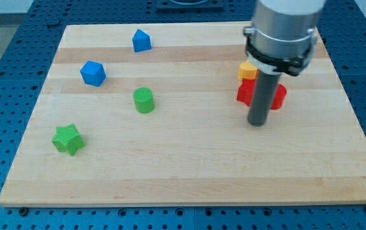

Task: Point at the red star

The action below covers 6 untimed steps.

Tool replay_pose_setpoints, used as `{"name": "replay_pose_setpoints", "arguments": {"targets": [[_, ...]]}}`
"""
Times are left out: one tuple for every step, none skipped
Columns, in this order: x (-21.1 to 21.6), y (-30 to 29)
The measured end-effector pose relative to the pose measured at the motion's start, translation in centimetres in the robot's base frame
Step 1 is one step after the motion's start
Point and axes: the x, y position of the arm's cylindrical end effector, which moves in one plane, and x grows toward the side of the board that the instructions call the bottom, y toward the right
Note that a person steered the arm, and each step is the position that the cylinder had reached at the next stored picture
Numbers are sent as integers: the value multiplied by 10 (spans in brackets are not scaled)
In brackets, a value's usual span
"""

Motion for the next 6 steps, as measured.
{"name": "replay_pose_setpoints", "arguments": {"targets": [[-7,32],[-47,38],[-77,38],[-57,43],[-19,43],[-13,32]]}}
